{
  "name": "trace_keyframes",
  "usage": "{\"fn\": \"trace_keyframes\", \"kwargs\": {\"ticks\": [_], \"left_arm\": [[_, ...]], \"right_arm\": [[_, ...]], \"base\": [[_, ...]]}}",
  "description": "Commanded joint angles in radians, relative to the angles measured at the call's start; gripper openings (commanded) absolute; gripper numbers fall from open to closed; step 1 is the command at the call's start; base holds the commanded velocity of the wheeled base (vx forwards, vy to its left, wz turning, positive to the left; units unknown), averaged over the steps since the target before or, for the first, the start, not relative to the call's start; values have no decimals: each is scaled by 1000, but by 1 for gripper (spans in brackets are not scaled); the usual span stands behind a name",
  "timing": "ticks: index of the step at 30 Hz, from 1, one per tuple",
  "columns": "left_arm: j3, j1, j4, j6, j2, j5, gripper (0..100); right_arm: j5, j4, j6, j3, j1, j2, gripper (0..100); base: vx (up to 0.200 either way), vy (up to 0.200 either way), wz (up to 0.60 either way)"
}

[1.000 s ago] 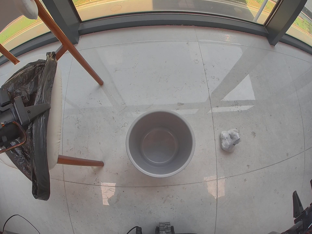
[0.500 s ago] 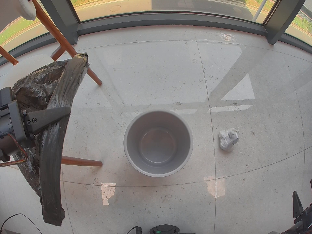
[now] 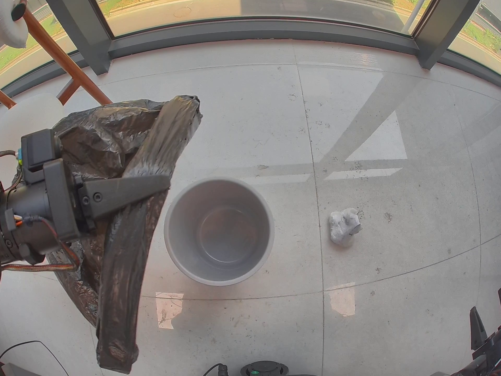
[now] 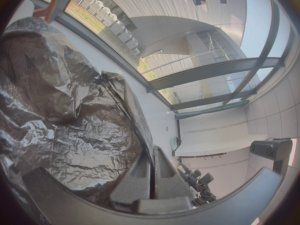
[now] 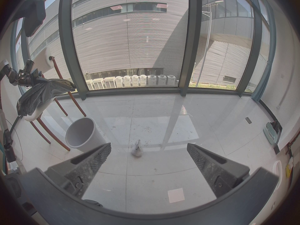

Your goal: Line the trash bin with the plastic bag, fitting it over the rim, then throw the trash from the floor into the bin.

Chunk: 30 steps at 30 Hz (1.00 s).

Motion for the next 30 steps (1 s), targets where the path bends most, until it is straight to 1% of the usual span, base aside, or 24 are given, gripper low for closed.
{"fn": "trace_keyframes", "kwargs": {"ticks": [1,3,5,7,10,13,15,16,21,23,30], "left_arm": [[-39,-46,-37,-3,102,0,0],[-44,-70,-50,-3,122,-1,0],[-39,-118,-68,-9,136,0,0],[-35,-167,-80,-40,157,2,0],[-32,-218,-114,-99,197,0,0],[-32,-228,-162,-124,237,0,0],[-32,-228,-179,-125,252,2,0],[-33,-228,-208,-124,286,2,0],[-7,-213,-214,-119,303,5,0],[11,-193,-217,-113,301,-1,0],[28,-83,-218,-90,314,-84,0]], "right_arm": [[0,0,0,18,0,-1,100],[0,0,0,18,2,-1,100],[0,0,0,18,2,-1,100],[-2,0,0,18,2,-2,100],[-2,0,2,18,2,-1,100],[-2,0,2,18,2,-2,100],[0,0,2,18,2,-2,100],[0,0,2,18,2,-1,100],[0,0,2,18,2,-2,100],[0,0,2,18,0,-2,100],[0,0,2,18,2,-2,100]], "base": [[0,0,0],[0,0,0],[0,0,0],[0,0,0],[0,0,0],[0,0,0],[0,0,0],[0,0,0],[0,0,0],[0,0,0],[0,0,0]]}}
